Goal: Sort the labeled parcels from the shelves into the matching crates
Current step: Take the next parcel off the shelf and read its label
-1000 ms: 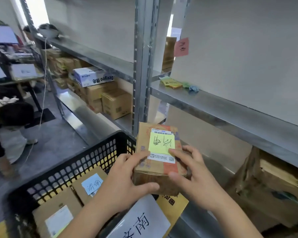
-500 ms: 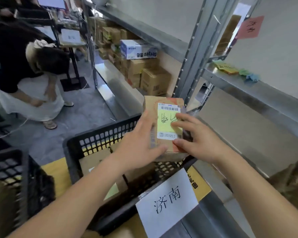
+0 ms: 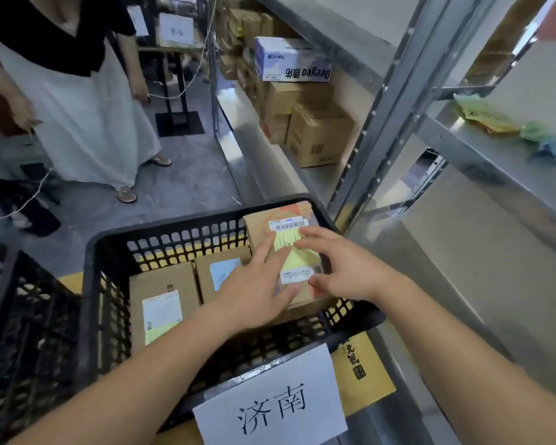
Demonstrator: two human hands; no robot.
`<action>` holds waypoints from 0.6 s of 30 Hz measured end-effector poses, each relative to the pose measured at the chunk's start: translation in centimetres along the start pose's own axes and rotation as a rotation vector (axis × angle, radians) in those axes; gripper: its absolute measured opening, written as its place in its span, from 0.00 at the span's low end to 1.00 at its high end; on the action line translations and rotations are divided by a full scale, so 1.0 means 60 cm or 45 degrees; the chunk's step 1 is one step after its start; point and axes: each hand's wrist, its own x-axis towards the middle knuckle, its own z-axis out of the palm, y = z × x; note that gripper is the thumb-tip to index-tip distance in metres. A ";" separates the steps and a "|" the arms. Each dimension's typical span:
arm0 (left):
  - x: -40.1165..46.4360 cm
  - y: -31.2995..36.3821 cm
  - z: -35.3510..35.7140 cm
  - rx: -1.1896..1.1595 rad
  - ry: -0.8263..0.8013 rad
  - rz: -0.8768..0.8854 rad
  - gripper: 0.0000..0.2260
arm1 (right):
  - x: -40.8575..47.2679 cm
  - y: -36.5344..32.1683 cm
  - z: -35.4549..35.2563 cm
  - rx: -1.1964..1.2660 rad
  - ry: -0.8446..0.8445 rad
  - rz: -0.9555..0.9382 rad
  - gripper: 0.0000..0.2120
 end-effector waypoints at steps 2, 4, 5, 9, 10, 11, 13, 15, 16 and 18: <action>0.021 0.006 0.034 -0.018 -0.033 -0.075 0.35 | 0.014 0.030 0.011 0.000 -0.055 0.008 0.35; 0.041 0.009 0.064 -0.043 -0.023 -0.128 0.36 | 0.028 0.057 0.020 0.014 -0.093 0.020 0.36; 0.049 0.011 0.077 -0.050 -0.015 -0.151 0.36 | 0.034 0.070 0.025 0.022 -0.116 0.023 0.36; 0.071 0.011 0.122 -0.055 -0.008 -0.216 0.37 | 0.060 0.105 0.048 0.019 -0.193 0.013 0.37; 0.075 0.009 0.129 -0.055 -0.007 -0.224 0.37 | 0.066 0.110 0.053 0.014 -0.204 0.012 0.37; 0.080 0.006 0.136 -0.054 -0.010 -0.230 0.37 | 0.072 0.114 0.059 0.006 -0.216 0.010 0.38; 0.090 0.001 0.145 -0.068 -0.033 -0.256 0.36 | 0.085 0.118 0.069 -0.016 -0.249 0.023 0.39; 0.101 -0.004 0.152 -0.120 -0.072 -0.276 0.36 | 0.100 0.119 0.079 -0.039 -0.286 0.049 0.40; 0.107 -0.008 0.154 -0.148 -0.092 -0.277 0.36 | 0.107 0.120 0.085 -0.052 -0.296 0.060 0.40; 0.118 -0.019 0.159 -0.173 -0.131 -0.280 0.37 | 0.120 0.121 0.097 -0.077 -0.311 0.089 0.40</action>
